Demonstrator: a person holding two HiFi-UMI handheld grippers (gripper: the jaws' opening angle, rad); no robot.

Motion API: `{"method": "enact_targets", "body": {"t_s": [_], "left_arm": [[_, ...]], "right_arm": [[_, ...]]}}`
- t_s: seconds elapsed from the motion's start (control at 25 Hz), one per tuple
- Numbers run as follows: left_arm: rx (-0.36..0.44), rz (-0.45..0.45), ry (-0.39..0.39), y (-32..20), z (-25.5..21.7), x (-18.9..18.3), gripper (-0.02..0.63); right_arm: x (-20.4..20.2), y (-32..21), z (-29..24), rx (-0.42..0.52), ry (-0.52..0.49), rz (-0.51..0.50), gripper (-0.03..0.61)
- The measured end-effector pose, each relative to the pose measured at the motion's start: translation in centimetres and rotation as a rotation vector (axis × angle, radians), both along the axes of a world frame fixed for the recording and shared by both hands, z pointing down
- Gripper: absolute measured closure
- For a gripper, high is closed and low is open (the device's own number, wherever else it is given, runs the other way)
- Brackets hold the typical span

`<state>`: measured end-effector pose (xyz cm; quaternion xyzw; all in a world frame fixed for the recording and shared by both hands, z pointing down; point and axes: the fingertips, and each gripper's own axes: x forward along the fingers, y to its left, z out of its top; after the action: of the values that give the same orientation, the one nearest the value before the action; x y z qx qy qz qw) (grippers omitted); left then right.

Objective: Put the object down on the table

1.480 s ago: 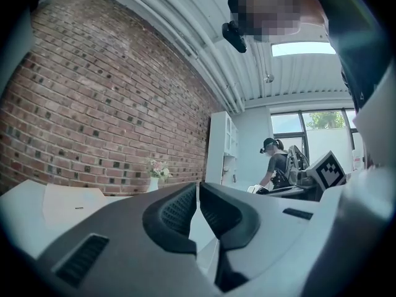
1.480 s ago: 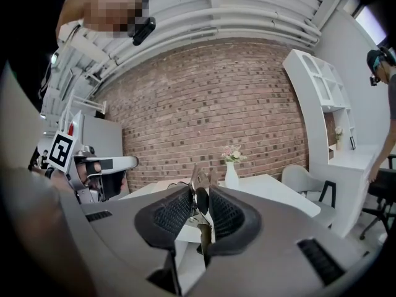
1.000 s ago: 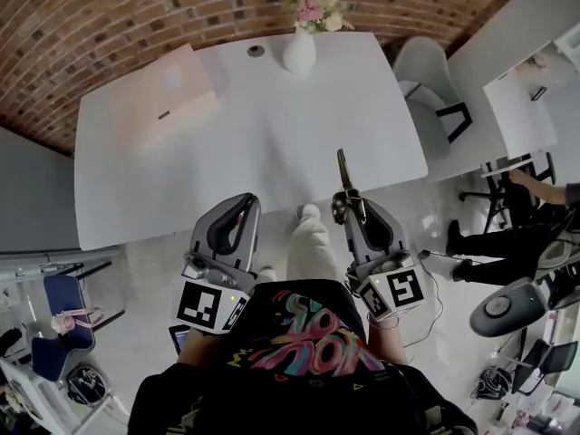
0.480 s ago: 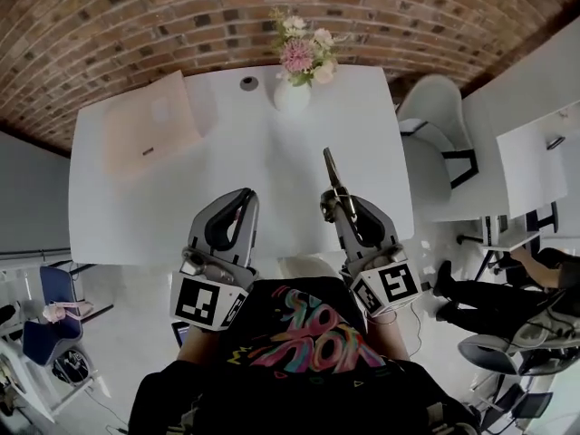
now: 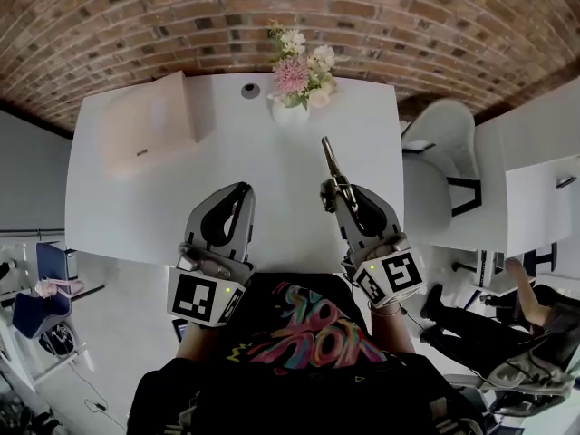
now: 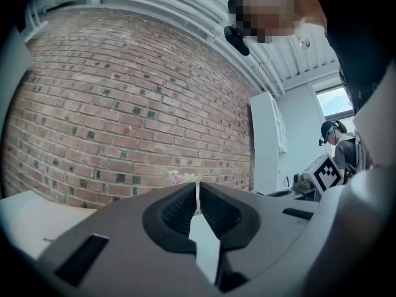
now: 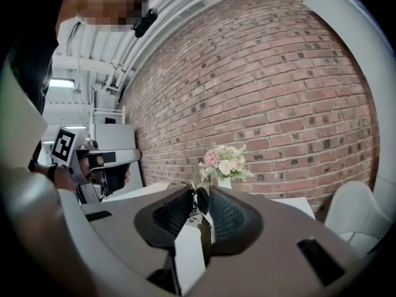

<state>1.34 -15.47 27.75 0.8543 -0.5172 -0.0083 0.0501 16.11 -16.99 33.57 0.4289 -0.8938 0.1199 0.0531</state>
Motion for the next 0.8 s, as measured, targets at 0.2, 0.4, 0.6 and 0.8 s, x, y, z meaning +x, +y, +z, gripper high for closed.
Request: {"method": "enact_targets", "body": {"t_s": [0.2, 0.4, 0.6, 0.8], "left_arm": [[-0.008, -0.007, -0.006, -0.8, 0.3, -0.7, 0.578], [-0.013, 0.01, 0.007, -1.2, 0.4, -1.2, 0.578], [-0.01, 0.012, 0.022, -1.2, 0.5, -2.1, 0.578], [-0.019, 0.009, 0.025, -1.0, 0.9, -2.7, 0.578]], "right_arm": [[-1.5, -0.7, 0.7, -0.017, -0.008, -0.035, 0.474], [-2.8, -0.8, 1.3, -0.042, -0.006, -0.025, 0.474], [-4.0, -0.5, 1.5, -0.049, 0.005, -0.038, 0.474], [-4.2, -0.7, 1.4, -0.041, 0.014, -0.035, 0.474]]}}
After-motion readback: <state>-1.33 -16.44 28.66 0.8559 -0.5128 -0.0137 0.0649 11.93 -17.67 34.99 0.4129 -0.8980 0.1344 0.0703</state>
